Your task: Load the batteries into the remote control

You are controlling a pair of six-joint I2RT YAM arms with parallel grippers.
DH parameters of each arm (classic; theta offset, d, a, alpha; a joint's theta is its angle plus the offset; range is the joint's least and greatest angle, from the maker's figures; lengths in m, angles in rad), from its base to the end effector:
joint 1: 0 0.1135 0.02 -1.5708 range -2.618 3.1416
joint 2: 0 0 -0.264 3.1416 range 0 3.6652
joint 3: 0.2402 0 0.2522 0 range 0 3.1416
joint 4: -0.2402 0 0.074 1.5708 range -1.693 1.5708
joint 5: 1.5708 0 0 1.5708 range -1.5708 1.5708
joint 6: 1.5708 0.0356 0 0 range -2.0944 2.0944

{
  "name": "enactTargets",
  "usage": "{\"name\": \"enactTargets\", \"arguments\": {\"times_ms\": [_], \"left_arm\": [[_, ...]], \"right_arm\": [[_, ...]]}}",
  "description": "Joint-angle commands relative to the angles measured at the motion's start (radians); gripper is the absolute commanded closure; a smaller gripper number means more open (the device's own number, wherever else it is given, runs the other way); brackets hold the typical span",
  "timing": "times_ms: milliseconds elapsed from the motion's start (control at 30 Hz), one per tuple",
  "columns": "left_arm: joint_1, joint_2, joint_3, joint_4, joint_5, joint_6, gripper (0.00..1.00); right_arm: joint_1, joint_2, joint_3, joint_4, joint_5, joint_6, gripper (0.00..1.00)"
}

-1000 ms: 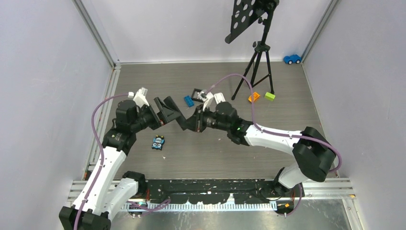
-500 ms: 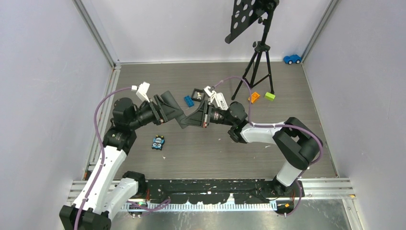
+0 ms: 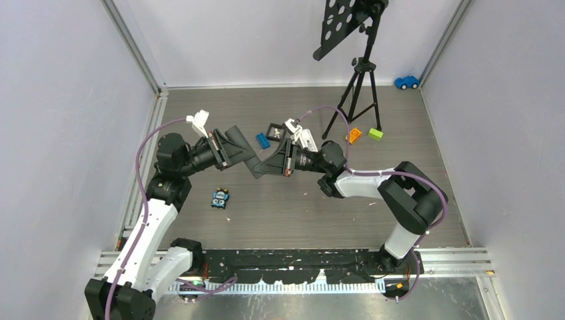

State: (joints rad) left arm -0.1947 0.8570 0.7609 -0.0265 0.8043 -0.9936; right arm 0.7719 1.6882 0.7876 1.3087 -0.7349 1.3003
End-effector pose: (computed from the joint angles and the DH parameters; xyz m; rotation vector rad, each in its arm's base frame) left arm 0.1861 -0.0628 0.3372 -0.0760 1.9145 -1.5199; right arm 0.2286 0.2558 0.2608 -0.4296 1.5786 2.1254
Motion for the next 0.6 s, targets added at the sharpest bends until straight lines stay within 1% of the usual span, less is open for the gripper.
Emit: {"name": "enactTargets", "arguments": {"times_ms": [0, 67, 167, 267, 333, 367, 400, 467, 500, 533, 567], "left_arm": [[0.011, 0.005, 0.003, 0.108, 0.008, -0.038, 0.62], [0.013, 0.005, 0.002, 0.109, -0.004, -0.039, 0.57], [0.015, 0.004, -0.001, 0.116, -0.023, -0.039, 0.57], [0.015, 0.007, -0.009, 0.131, -0.025, -0.042, 0.70], [0.015, 0.012, -0.017, 0.135, -0.025, -0.042, 0.83], [0.015, 0.013, -0.021, 0.139, -0.022, -0.042, 0.96], [0.015, 0.014, -0.027, 0.147, -0.018, -0.043, 1.00], [0.015, 0.012, -0.038, 0.157, -0.019, -0.045, 1.00], [0.015, 0.007, -0.045, 0.162, -0.025, -0.045, 1.00], [0.015, 0.003, -0.051, 0.166, -0.035, -0.047, 1.00], [0.015, -0.003, -0.060, 0.169, -0.051, -0.050, 1.00]], "right_arm": [[-0.005, -0.029, 0.012, -0.007, -0.027, -0.033, 1.00], [-0.005, -0.031, 0.010, -0.012, -0.035, -0.033, 1.00], [-0.005, -0.039, 0.005, -0.017, -0.040, -0.035, 1.00], [-0.005, -0.055, -0.006, -0.040, -0.041, -0.054, 1.00], [-0.005, -0.070, -0.008, -0.086, -0.043, -0.080, 1.00], [-0.005, -0.080, -0.010, -0.112, -0.042, -0.094, 1.00], [-0.005, -0.090, -0.013, -0.135, -0.035, -0.110, 1.00], [-0.005, -0.115, -0.028, -0.175, 0.010, -0.141, 0.99], [-0.005, -0.132, -0.037, -0.211, 0.064, -0.158, 0.89], [-0.001, -0.154, -0.049, -0.257, 0.129, -0.172, 0.75], [0.008, -0.178, -0.061, -0.285, 0.231, -0.182, 0.62]]}}
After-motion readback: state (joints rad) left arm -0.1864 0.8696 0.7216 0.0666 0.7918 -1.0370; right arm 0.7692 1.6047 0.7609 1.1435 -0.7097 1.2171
